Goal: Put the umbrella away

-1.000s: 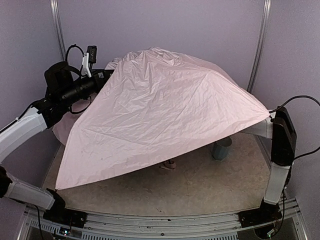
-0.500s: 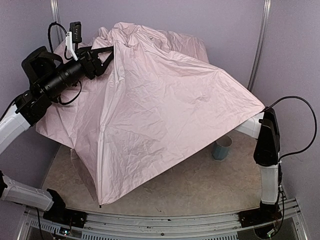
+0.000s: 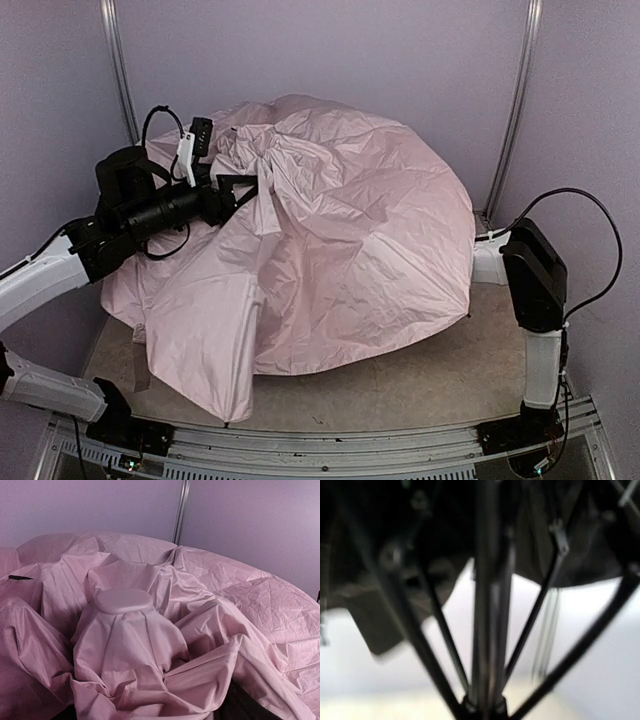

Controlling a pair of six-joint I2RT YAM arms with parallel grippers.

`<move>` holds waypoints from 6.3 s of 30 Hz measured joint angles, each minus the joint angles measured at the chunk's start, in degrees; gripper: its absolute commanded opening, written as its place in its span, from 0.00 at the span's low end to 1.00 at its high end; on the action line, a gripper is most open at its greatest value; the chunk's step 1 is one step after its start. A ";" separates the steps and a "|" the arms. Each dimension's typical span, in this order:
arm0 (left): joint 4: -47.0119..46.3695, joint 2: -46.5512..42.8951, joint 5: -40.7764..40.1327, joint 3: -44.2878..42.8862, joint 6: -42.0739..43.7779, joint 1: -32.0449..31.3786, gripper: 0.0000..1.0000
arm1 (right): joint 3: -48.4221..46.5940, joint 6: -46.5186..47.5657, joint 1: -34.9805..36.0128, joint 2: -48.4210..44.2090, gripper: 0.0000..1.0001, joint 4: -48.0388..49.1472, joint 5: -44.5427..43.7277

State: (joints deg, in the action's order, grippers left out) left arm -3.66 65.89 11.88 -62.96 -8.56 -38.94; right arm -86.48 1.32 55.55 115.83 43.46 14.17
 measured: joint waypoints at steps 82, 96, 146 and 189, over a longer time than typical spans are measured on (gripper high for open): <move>-1.66 -16.76 -39.58 8.24 4.57 -8.15 0.92 | 13.97 4.98 -9.94 6.40 0.00 -17.75 17.90; -1.81 -21.70 -31.50 10.21 7.52 -8.15 0.89 | -26.18 14.84 -9.92 -10.01 0.00 -75.89 1.46; 2.05 -20.13 -19.43 15.61 15.72 -8.15 0.93 | -35.78 35.19 -1.20 11.10 0.00 -88.43 -18.60; 12.17 -16.02 -20.92 16.52 12.17 -11.91 0.94 | -3.13 21.42 -2.23 1.05 0.75 -71.69 1.70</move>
State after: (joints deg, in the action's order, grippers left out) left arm 8.51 49.87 -9.04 -46.44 3.62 -50.85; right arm -89.60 22.74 53.32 116.88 -28.23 15.88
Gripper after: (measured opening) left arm 0.940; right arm 0.789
